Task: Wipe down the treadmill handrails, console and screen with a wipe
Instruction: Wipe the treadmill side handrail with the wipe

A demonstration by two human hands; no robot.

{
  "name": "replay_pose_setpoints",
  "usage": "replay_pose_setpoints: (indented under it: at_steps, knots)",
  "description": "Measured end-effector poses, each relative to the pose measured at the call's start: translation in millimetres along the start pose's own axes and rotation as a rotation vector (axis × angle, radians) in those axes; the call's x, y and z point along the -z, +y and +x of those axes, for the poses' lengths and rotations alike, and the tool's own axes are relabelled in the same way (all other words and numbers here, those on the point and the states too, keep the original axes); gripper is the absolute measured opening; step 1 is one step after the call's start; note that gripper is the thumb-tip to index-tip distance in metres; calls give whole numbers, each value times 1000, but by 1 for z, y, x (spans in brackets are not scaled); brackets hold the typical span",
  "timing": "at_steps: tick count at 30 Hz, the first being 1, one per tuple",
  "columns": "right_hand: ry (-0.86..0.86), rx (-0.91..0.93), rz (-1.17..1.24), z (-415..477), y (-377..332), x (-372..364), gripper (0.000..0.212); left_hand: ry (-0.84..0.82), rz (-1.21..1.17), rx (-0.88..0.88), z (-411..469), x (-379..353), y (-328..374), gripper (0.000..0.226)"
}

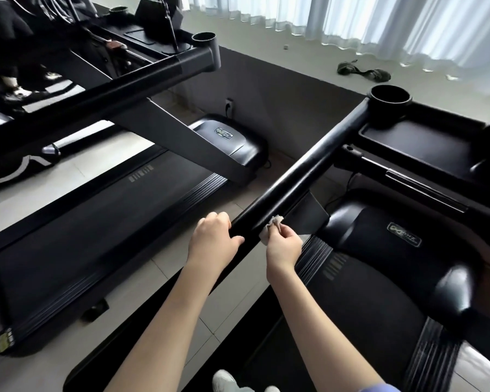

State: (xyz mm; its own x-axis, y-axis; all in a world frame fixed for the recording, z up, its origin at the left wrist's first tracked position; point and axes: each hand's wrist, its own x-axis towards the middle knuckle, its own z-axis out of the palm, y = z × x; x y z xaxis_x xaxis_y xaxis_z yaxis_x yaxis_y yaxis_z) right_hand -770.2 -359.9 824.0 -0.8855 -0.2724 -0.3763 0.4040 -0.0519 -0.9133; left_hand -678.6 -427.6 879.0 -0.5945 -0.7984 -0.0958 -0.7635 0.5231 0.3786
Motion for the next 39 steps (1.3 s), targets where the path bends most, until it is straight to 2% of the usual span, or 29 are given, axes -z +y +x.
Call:
replay_pose_setpoints:
  at_steps: [4, 8, 13, 17, 21, 25, 28, 32, 35, 39]
  knots:
    - [-15, -25, -89, -6, 6, 2, 27, -46, 72, 3, 5, 5, 4, 36]
    - [-56, 37, -109, -7, 1, -1, 29, -57, 151, -4, 8, 7, 8, 42]
    - [40, 51, -152, 11, -6, -1, 24, -45, 170, -9, 10, 5, 9, 46]
    - [32, 5, -200, 6, 7, -1, 20, -66, 169, -31, 13, 4, 7, 50]
    - [72, 121, -258, 14, -5, -2, 22, -112, 156, -33, 18, 7, 6, 50]
    - [141, 103, -214, 25, -11, -4, 19, -131, 102, -32, 17, 8, 5, 48]
    - [114, 39, -212, 20, -3, -2, 21, -129, 77, -29, 16, 8, 5, 47]
    - [71, 130, -240, 21, -13, -2, 24, -152, 92, -6, 19, 10, 7, 47]
    - [90, 150, -172, 33, -23, -3, 25, -168, 120, 7, 20, 11, 10, 46]
    - [88, 28, -153, 39, -12, 2, 24, -160, 139, 38, 19, 11, 16, 43]
